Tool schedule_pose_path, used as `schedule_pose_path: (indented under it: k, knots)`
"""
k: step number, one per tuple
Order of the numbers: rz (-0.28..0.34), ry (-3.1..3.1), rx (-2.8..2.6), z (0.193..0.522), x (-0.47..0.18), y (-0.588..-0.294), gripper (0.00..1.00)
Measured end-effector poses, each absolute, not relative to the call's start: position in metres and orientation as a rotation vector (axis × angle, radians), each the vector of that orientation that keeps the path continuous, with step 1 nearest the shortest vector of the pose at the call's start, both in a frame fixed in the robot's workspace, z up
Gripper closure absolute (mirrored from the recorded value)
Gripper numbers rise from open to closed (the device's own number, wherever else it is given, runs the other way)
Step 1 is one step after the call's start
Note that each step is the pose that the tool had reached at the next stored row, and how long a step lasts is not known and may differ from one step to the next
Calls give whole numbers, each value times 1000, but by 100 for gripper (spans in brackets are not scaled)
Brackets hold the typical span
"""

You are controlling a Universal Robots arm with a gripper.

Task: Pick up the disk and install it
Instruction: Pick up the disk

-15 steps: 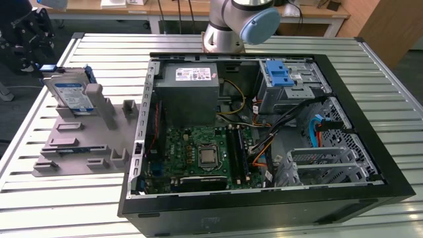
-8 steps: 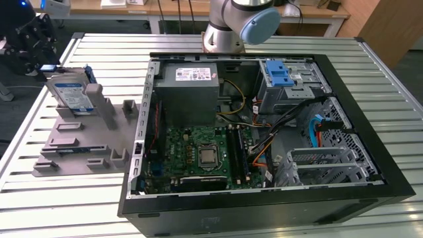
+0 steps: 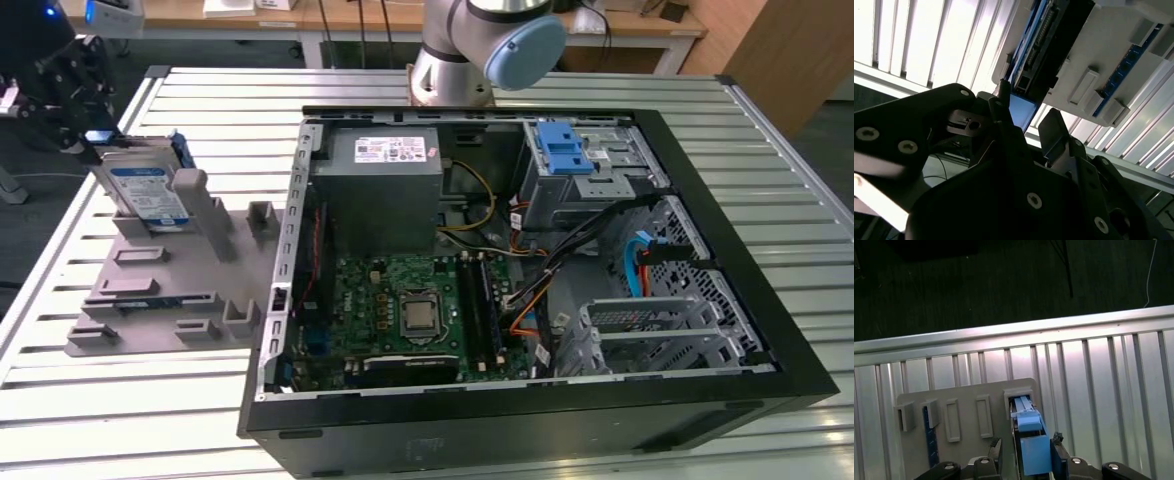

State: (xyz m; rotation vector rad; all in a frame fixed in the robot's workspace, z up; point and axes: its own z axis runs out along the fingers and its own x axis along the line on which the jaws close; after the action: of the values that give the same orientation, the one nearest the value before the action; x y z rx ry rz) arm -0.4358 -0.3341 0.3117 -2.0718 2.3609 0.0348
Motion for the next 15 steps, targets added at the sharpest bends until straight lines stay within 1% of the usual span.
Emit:
schedule_pose_path:
  k: [15]
  knots:
    - [35,2359,-2075,301,-436,-330,50]
